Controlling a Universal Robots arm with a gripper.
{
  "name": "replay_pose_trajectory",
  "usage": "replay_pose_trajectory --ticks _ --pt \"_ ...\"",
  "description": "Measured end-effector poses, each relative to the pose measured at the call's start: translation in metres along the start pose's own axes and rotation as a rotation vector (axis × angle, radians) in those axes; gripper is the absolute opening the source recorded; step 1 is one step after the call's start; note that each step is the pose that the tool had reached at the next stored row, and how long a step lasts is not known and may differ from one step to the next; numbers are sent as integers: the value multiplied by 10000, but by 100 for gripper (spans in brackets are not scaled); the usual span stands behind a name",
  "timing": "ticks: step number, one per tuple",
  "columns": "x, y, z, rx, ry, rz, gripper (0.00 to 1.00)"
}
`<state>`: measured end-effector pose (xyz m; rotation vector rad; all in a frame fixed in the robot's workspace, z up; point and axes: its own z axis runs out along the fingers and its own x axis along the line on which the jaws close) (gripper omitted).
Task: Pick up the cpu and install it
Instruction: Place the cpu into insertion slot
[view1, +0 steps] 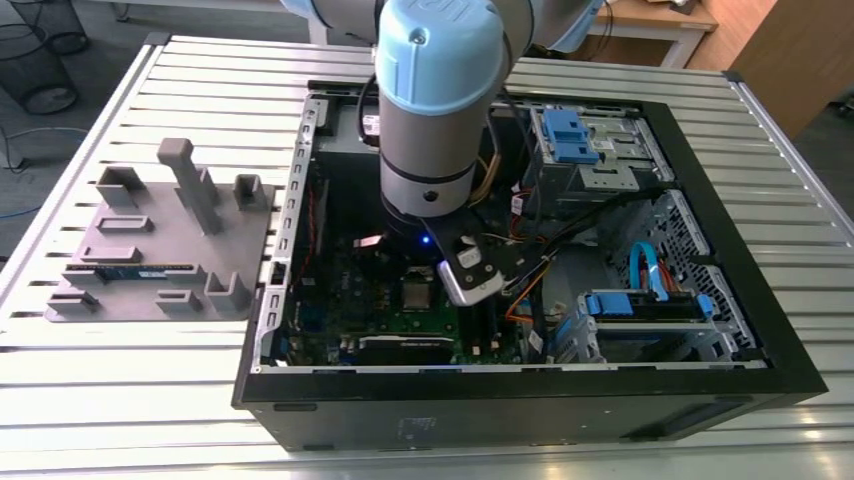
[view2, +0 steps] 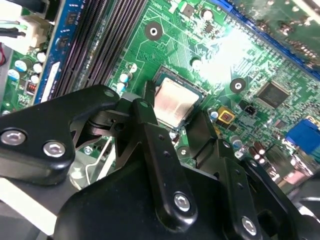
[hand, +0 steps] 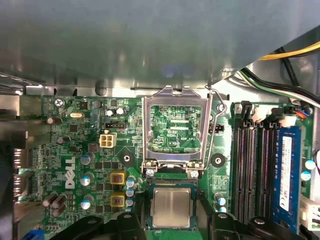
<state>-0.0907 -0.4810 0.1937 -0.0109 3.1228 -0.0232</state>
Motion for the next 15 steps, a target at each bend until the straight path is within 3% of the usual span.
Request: replay_pose_trajectory --ticks 8,15 --pt "0 0 -15 1 1 0 53" --pt "0 0 -15 1 0 0 32"
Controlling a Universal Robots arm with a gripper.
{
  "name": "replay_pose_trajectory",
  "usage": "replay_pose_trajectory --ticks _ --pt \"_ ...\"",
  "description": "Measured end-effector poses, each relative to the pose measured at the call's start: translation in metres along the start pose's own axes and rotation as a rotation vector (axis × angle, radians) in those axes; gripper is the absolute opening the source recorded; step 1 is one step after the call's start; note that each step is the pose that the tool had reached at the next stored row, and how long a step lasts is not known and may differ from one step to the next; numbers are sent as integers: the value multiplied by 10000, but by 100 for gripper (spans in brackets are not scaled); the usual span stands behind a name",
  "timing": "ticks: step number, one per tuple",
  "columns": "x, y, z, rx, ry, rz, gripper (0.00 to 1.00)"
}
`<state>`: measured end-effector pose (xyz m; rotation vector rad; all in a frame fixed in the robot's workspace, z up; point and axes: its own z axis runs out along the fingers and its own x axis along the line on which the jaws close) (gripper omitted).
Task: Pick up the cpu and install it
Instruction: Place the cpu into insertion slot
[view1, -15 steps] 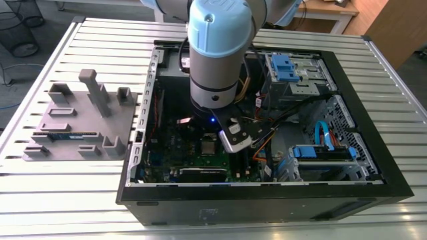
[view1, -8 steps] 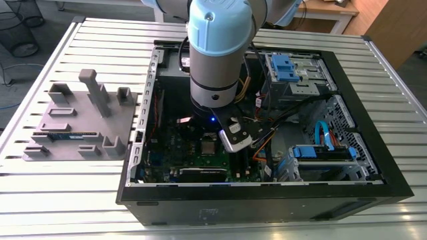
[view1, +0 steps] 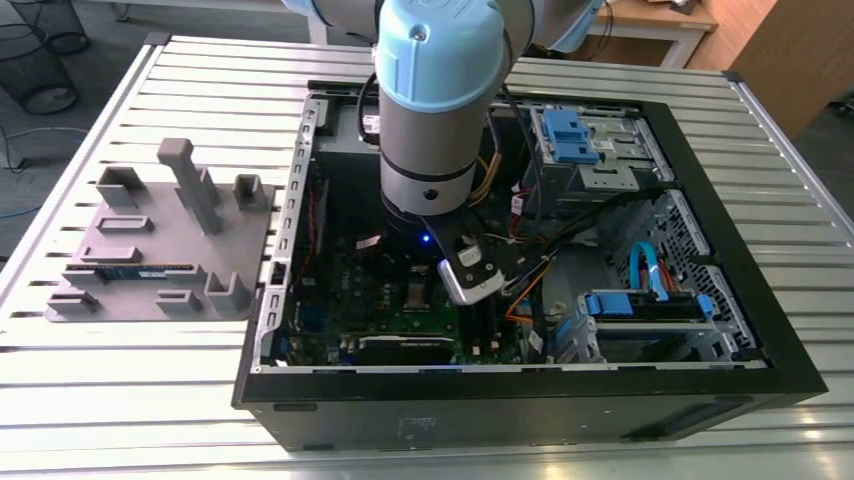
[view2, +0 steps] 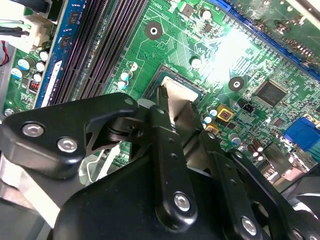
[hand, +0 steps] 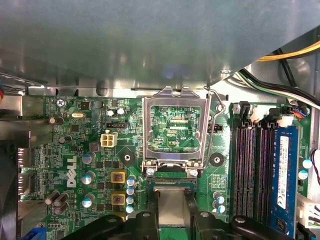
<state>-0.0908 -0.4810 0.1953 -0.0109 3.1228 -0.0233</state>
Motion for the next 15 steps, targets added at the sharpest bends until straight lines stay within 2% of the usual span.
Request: replay_pose_trajectory --ticks 2,3,4,6,15 --pt "0 0 0 0 0 0 31" --pt "0 0 0 0 0 0 24" --pt "0 0 0 -1 0 0 24" --pt "0 0 0 0 0 0 12" --pt "0 -7 -1 0 0 0 11"
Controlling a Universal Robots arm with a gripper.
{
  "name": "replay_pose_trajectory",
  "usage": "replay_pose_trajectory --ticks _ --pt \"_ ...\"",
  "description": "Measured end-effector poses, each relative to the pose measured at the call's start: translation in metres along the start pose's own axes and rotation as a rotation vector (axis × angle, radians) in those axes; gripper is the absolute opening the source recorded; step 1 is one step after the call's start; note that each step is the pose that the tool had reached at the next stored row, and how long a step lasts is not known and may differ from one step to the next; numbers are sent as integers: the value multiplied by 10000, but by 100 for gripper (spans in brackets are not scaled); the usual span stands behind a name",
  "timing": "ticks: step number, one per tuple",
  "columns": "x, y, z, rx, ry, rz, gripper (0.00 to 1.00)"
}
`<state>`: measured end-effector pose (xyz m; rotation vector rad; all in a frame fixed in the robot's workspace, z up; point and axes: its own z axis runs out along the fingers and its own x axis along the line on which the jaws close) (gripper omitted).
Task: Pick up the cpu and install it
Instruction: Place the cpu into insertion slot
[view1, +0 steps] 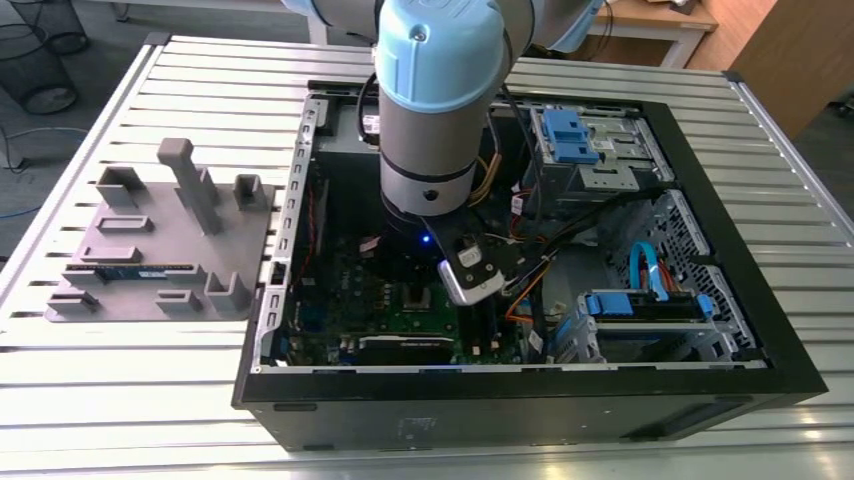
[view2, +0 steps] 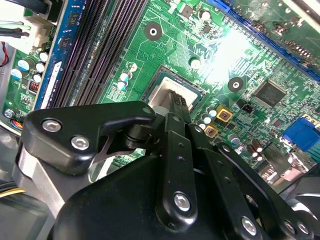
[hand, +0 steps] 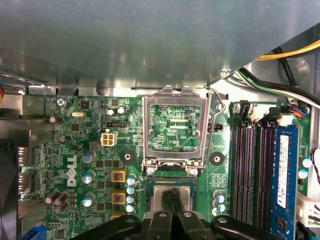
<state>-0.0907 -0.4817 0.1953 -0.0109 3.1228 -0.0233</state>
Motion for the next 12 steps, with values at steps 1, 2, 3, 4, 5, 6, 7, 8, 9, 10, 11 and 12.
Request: replay_pose_trajectory --ticks 1,2,3,4,5,6,7,8,9,10,11,12 --pt "0 -1 2 -1 -1 0 11" --pt "1 -1 6 0 0 0 11" --pt "1 -1 10 2 1 0 11" --pt "1 -2 14 5 2 0 11" --pt "1 -2 15 5 2 0 11" --pt "1 -1 15 5 2 0 11" --pt "1 -1 16 3 2 0 11" --pt "1 -1 17 2 1 0 11" --pt "1 -1 19 2 1 0 11" --pt "1 -1 22 4 2 0 11" --pt "1 -1 24 5 2 0 11" --pt "1 -1 24 5 3 0 11"
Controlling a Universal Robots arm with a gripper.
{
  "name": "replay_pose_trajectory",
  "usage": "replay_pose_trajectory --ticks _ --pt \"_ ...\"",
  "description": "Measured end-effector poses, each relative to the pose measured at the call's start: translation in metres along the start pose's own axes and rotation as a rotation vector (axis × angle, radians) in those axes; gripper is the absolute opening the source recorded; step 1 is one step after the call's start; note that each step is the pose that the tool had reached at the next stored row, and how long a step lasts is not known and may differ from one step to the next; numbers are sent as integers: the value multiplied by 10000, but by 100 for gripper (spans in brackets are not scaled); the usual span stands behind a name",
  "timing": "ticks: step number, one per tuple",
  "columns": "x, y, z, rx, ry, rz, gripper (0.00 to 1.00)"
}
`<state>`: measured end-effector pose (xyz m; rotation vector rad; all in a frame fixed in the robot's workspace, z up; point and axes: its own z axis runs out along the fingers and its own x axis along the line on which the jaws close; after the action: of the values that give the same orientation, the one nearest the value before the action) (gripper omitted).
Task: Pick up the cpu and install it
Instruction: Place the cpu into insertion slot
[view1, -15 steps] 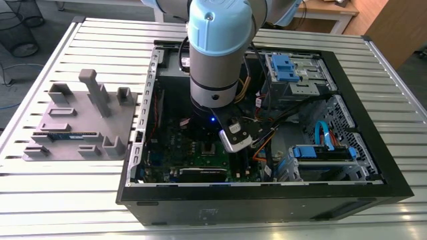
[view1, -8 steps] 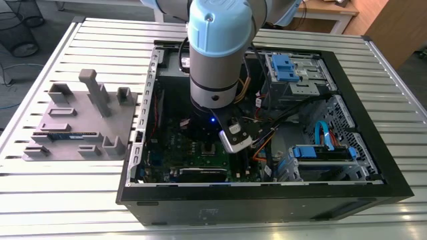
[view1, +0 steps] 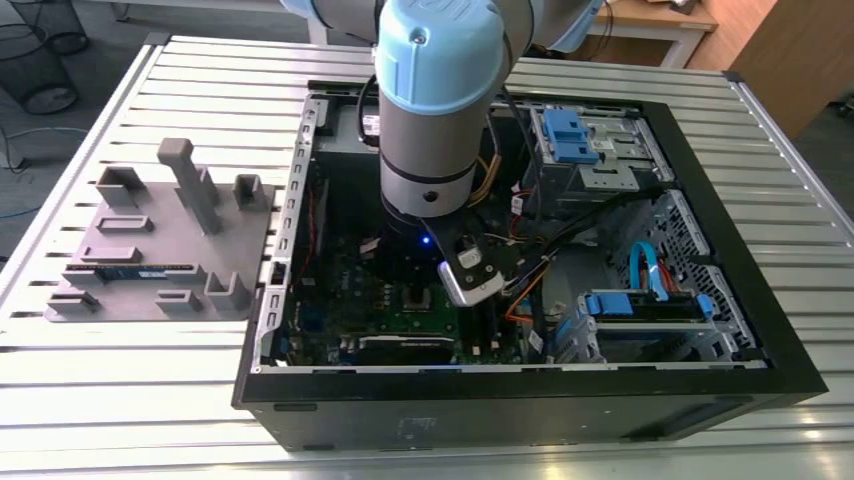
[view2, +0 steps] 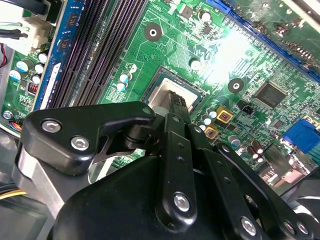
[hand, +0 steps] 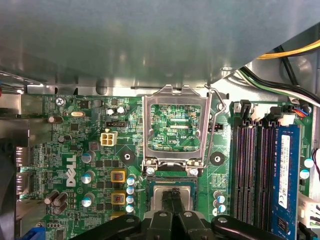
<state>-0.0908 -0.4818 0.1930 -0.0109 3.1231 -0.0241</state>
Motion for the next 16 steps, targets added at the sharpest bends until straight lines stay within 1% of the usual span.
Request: replay_pose_trajectory --ticks 3,5,6,8,10,12,16 --pt "0 1 2 -4 -2 0 11" --pt "-1 2 -8 -14 -7 0 11" --pt "-2 3 -19 -21 -11 1 11" --pt "-1 0 -59 -3 -2 0 11" --pt "-2 -1 -92 -5 -3 1 11" --pt "-3 -1 -108 -3 -2 0 11" --pt "-3 -1 -108 114 0 119 11"
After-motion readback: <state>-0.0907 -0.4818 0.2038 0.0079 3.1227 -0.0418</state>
